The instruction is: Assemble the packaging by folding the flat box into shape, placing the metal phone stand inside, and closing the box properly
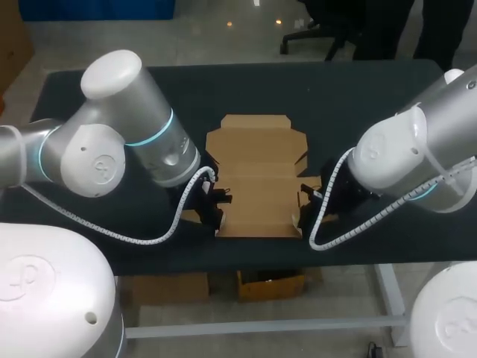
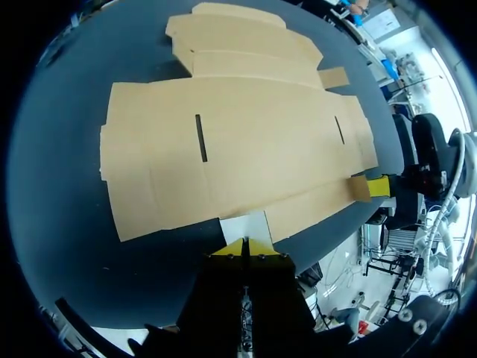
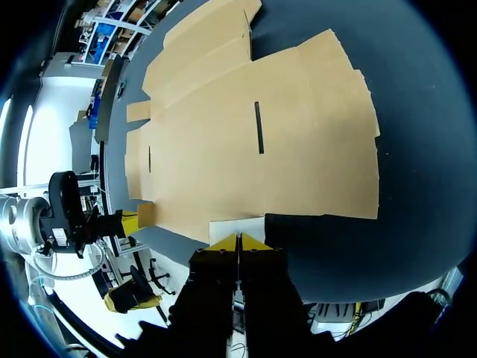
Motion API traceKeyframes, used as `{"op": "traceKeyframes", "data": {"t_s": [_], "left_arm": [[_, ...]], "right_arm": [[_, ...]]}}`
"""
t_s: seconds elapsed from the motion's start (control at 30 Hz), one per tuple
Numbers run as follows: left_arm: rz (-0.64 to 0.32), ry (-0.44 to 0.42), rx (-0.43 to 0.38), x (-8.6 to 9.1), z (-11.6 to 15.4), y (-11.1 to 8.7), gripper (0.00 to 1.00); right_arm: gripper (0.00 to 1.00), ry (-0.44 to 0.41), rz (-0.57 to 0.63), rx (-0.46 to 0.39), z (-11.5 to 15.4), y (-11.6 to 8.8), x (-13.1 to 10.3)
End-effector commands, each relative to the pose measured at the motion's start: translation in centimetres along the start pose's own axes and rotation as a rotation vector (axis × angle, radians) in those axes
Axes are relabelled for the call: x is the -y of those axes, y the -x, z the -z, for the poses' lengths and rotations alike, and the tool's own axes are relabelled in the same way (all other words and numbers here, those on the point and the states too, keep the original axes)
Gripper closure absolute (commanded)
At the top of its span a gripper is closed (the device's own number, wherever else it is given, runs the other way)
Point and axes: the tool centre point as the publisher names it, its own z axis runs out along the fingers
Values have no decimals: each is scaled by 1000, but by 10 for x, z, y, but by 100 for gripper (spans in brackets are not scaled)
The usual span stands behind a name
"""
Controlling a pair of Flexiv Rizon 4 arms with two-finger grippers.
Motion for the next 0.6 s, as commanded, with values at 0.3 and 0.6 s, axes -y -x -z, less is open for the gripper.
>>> {"op": "traceKeyframes", "data": {"t_s": [0.3,0.6], "left_arm": [[0,-7,4,0,-4,-8,100],[0,-16,8,-1,-8,-11,100]], "right_arm": [[100,-15,-1,11,-10,0,-1],[100,-15,-1,15,-10,1,0]]}}
